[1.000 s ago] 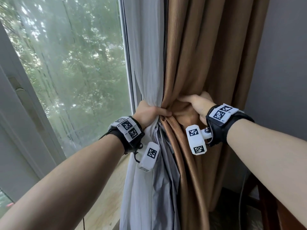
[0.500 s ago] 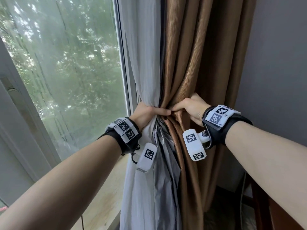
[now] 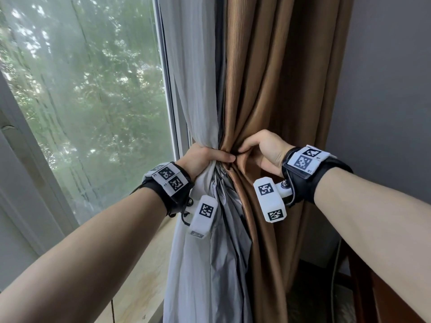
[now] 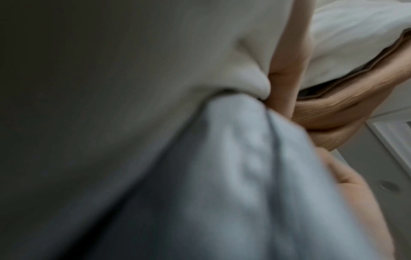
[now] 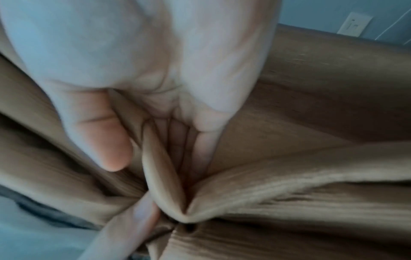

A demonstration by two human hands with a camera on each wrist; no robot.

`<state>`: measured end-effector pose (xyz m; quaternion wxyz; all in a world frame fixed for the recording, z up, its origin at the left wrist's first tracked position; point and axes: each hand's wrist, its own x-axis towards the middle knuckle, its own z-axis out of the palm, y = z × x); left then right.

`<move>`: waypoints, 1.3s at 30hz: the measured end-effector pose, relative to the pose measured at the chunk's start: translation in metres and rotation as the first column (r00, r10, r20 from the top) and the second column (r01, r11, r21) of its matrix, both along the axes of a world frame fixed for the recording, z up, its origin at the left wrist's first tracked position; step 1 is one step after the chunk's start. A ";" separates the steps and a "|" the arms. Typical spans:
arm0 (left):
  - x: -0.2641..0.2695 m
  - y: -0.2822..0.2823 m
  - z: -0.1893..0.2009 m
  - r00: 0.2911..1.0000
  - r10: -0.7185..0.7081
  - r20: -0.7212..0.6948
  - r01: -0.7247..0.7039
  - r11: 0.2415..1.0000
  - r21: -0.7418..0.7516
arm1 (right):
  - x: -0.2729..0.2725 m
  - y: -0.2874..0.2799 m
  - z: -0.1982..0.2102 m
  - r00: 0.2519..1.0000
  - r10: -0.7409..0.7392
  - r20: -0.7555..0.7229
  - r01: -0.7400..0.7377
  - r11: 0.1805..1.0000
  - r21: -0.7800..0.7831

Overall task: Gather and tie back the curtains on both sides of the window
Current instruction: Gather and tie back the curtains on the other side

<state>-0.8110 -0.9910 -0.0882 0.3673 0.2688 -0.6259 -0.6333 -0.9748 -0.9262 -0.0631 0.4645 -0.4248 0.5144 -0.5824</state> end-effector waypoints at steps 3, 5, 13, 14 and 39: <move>-0.003 -0.005 -0.001 0.993 0.117 0.015 -0.117 0.993 -0.020 | -0.005 0.001 0.002 0.996 0.077 0.051 -0.075 0.996 -0.045; -0.004 -0.006 -0.001 0.987 0.161 0.029 -0.160 0.987 -0.019 | -0.012 0.003 0.002 0.994 0.055 0.100 -0.049 0.997 -0.063; 0.000 -0.004 -0.001 0.995 0.103 0.000 -0.102 0.994 -0.039 | -0.046 -0.031 -0.041 0.969 -0.245 -0.035 0.246 0.969 0.015; 0.000 -0.003 -0.002 0.998 0.058 -0.028 -0.059 0.997 -0.052 | -0.037 -0.029 -0.041 0.984 -0.173 -0.054 0.175 0.984 0.036; -0.012 0.002 -0.008 0.998 0.022 -0.058 -0.024 0.999 -0.040 | -0.006 -0.004 -0.018 0.985 -0.110 -0.130 0.106 0.993 -0.043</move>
